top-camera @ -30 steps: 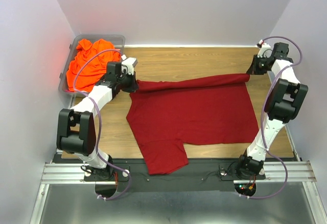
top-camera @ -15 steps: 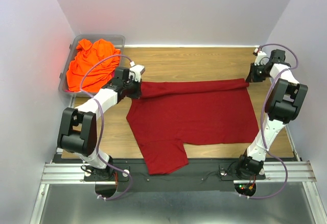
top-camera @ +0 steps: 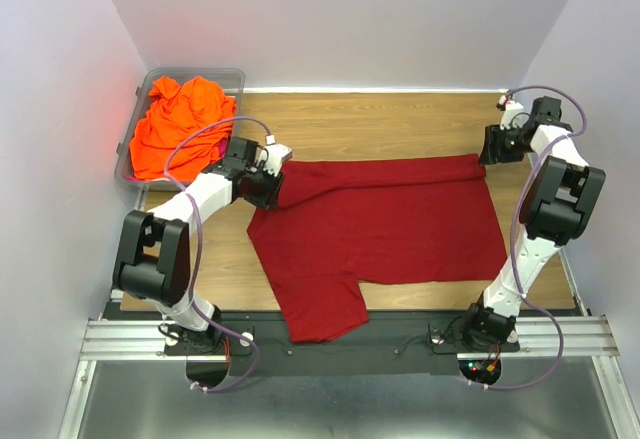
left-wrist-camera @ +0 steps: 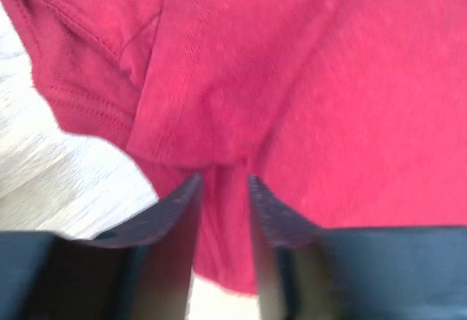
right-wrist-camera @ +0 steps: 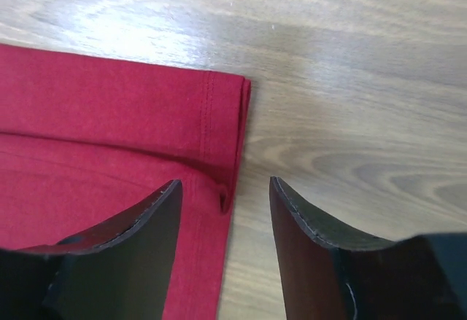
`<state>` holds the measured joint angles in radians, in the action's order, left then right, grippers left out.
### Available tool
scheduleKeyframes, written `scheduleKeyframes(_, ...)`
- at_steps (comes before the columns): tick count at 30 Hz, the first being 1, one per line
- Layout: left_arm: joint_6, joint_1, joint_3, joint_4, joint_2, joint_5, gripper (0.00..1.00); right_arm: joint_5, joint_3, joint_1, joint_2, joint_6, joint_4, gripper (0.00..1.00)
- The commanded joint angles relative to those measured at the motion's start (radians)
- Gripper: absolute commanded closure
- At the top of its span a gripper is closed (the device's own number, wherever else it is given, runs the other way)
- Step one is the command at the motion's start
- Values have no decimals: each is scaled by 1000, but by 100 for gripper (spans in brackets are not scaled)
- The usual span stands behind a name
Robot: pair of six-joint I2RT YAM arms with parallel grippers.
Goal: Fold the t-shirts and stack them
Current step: Fold the tshirt
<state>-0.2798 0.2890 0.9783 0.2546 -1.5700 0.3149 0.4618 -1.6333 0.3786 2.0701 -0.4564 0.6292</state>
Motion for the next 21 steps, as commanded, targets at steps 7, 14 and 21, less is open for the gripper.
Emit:
scheduleKeyframes(7, -101, -11, 226, 72, 2, 19, 50, 44, -138, -7, -30, 16, 90, 48)
scheduleKeyframes(14, -59, -11, 384, 52, -189, 73, 43, 23, -123, -53, 39, -1, 104, 59)
scheduleKeyframes(21, -29, -11, 497, 41, -320, 138, 37, -40, -82, -55, 78, -37, 107, 63)
